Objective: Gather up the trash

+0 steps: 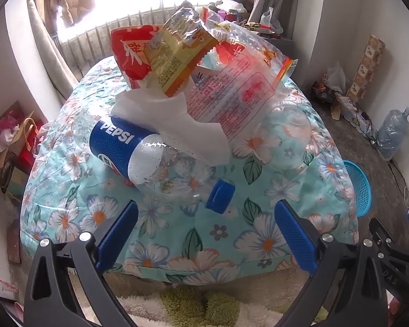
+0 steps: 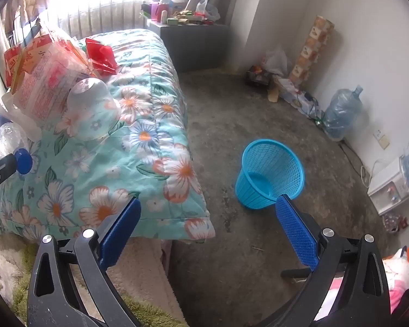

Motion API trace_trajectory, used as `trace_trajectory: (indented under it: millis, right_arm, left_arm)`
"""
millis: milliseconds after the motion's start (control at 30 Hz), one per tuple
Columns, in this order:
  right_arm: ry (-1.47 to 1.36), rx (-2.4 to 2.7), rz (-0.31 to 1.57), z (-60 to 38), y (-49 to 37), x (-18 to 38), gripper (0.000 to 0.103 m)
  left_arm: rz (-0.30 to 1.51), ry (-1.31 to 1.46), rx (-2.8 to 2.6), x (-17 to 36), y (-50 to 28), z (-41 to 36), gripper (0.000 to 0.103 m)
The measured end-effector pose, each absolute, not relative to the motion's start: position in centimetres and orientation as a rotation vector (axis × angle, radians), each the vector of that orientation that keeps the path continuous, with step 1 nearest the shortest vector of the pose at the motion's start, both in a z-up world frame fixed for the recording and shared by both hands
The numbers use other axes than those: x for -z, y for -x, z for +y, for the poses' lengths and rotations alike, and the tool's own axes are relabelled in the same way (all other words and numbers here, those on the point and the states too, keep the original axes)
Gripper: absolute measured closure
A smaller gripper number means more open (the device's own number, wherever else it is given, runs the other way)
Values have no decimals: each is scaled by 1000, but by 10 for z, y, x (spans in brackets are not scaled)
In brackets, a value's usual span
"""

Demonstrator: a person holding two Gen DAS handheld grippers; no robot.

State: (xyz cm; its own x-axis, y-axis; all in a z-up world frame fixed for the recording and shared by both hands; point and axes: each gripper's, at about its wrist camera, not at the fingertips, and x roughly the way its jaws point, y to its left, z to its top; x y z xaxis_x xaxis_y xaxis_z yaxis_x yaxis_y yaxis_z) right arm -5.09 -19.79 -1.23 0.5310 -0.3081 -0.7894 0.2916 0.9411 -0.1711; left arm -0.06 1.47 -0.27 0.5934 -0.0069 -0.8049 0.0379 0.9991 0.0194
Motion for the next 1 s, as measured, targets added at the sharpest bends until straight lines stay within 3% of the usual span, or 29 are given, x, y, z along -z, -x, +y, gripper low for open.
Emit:
trace_trajectory:
  millis: [1000]
  right_arm:
    - [18,353,942,-196,49,11,8]
  left_arm:
    - [933,-35,13,0,0,8,5]
